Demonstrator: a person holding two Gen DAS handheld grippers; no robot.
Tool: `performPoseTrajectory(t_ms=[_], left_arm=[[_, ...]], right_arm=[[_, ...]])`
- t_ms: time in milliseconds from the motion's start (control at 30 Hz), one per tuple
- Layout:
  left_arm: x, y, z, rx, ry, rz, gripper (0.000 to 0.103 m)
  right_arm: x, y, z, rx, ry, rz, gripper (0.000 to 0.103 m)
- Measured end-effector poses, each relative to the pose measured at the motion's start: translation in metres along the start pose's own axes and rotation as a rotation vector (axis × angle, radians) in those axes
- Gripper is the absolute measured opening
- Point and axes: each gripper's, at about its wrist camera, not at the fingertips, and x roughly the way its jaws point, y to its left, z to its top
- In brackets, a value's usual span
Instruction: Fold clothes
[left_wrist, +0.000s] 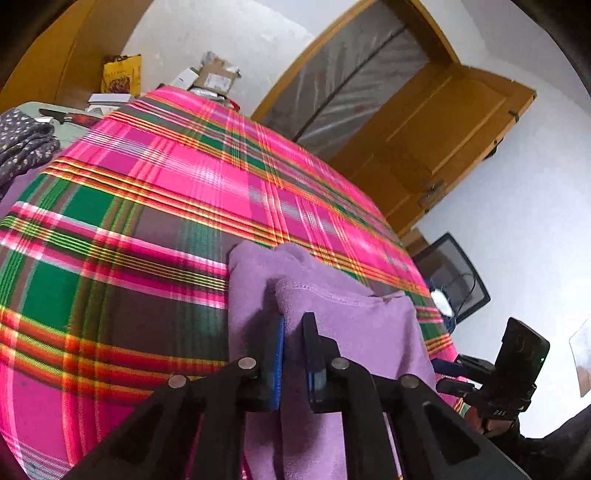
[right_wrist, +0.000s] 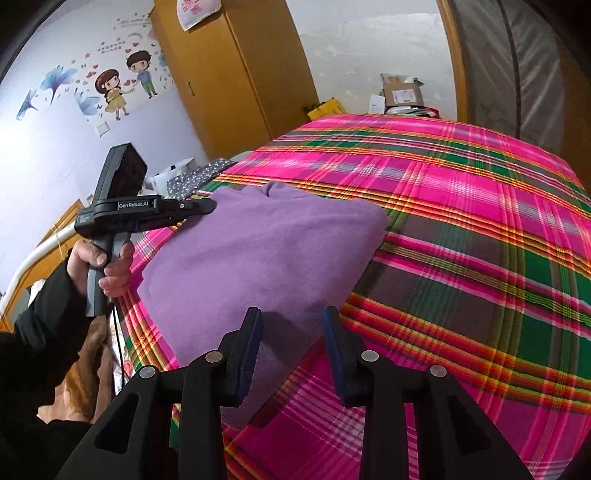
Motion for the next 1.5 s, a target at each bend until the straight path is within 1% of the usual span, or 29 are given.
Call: performPoseTrajectory(t_ms=[133,200,367,567,700,767,867,900,933,967,1000,1100,1233,1300,1367,1500], left_arm=[[0.007,0.015,-0.004,-0.048,0.014,-0.015,0.01],[0.007,0.009,-0.004,-0.026,0.013,-0.003,0.01],[0.004,0.006,-0.003,-0.032,0.015,0.023,0.015],[-0.026,-0.012,-0.011,-0.01,-0.069,0.098,0.013],[-0.05,-0.036,-0.033,0.052,-0.101,0.098,0.013],[-0.053,-0.044,-0.047,0.076,-0.085,0.084,0.013],[-0.044,-0.046,-0.066,0.101,-0.037,0.107,0.013],[-0.039,-0.041,-0.07,0.086,-0.026,0.11,0.013],[-0.035,-0.034,-0.074,0.067,-0.017,0.111,0.01],[-0.036,-0.031,-0.075,0.047,-0.023,0.105,0.005],[-0.038,-0.028,-0.076,0.027,-0.031,0.097,0.005],[-0.044,-0.033,-0.075,0.032,-0.044,0.106,0.004],[-0.047,-0.045,-0.078,0.074,-0.043,0.116,0.005],[-0.042,-0.043,-0.084,0.084,-0.019,0.138,0.005],[-0.043,-0.046,-0.082,0.095,-0.022,0.148,0.004],[-0.046,-0.054,-0.075,0.117,-0.032,0.165,0.005]], right_arm=[[0.001,-0.003,-0.001,0.013,0.004,0.007,0.035],[0.0,-0.004,-0.001,0.018,0.003,0.005,0.036],[-0.002,-0.003,0.0,0.028,-0.008,0.0,0.036],[-0.007,-0.002,0.001,0.023,-0.025,0.005,0.036],[-0.004,-0.003,0.002,0.026,-0.02,0.009,0.036],[-0.002,-0.003,0.002,0.027,-0.016,0.013,0.036],[-0.001,-0.001,0.002,0.024,-0.014,0.018,0.036],[-0.001,-0.001,0.002,0.023,-0.016,0.019,0.036],[-0.002,0.0,0.001,0.022,-0.017,0.02,0.036],[-0.002,0.001,0.001,0.02,-0.018,0.02,0.036],[-0.003,0.001,0.001,0.019,-0.019,0.021,0.036],[-0.004,0.004,0.001,0.016,-0.022,0.023,0.036],[-0.008,0.005,-0.001,0.017,-0.028,0.024,0.036],[-0.005,0.006,-0.005,0.01,-0.011,0.029,0.036],[0.001,0.008,-0.009,-0.006,0.014,0.021,0.035],[0.0,0.008,-0.011,-0.01,0.022,0.01,0.036]])
